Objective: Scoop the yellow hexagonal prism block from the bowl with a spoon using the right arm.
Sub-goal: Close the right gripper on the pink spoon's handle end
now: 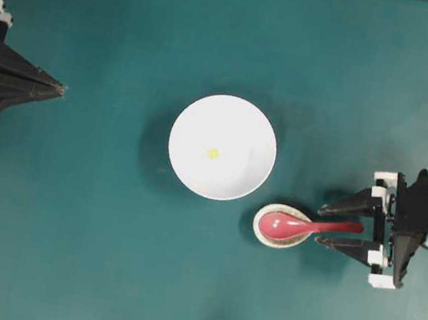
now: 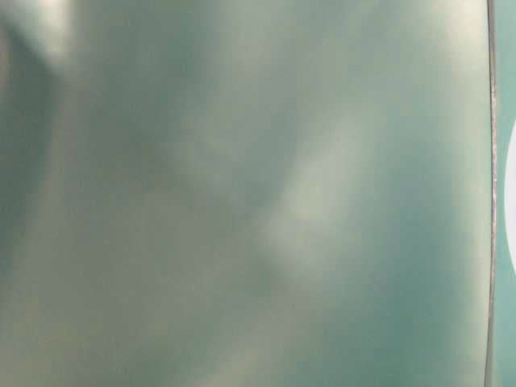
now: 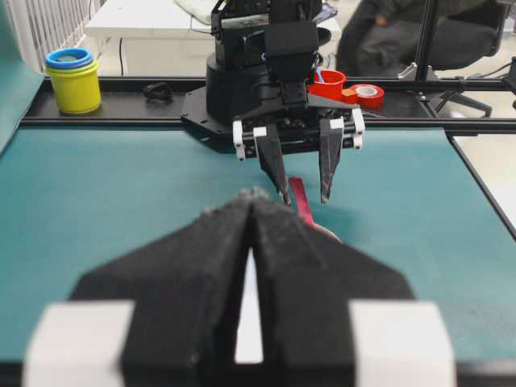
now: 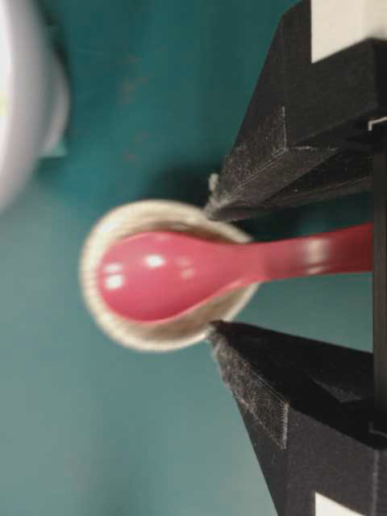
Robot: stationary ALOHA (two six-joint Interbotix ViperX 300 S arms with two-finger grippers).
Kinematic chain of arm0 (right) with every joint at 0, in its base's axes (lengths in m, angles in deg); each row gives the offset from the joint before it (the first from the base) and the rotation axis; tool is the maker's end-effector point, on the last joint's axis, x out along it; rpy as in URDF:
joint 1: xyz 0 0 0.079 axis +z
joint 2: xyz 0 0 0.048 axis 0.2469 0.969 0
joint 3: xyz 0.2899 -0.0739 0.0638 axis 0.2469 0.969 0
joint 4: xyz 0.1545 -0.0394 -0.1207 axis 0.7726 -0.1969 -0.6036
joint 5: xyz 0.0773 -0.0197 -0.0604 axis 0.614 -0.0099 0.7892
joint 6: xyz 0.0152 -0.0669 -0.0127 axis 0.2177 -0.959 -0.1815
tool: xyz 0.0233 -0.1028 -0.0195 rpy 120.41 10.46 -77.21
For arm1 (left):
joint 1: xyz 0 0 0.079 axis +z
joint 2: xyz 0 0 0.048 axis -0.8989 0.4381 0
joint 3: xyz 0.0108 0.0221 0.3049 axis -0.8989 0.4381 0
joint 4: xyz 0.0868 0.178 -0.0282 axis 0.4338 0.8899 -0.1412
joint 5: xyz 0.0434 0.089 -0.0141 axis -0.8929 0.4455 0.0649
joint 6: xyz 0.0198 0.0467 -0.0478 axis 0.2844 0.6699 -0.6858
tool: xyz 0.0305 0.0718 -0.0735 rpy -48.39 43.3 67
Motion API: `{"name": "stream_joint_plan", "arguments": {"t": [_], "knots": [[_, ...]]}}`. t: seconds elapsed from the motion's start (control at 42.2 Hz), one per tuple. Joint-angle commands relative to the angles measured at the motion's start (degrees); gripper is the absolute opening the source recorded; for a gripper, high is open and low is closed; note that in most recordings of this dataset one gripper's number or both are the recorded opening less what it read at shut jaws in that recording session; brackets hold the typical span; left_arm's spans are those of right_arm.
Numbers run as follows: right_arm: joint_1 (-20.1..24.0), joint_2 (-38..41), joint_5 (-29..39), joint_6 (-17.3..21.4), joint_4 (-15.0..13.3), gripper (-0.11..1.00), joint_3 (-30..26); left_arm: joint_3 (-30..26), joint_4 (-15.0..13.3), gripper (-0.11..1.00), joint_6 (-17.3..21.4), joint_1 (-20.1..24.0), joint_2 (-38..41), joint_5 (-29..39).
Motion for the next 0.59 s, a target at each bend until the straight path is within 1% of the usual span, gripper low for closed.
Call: {"name": "stream_joint_plan", "arguments": {"t": [0.0,0.213,0.569], "knots": [[0.53,1.23,-0.97,0.62,0.18,0.58,-0.62,-0.79,0.09,0.0,0.0,-0.09,0.35,-0.26],[0.88,3.87,-0.97,0.79,0.18,0.58,-0.88,-0.7,0.18,0.0,-0.09,-0.09,0.35,-0.35],[0.88,3.96,-1.05,0.79,0.26,0.56,-0.88,-0.7,0.09,0.0,-0.09,0.0,0.53,-0.35]]}}
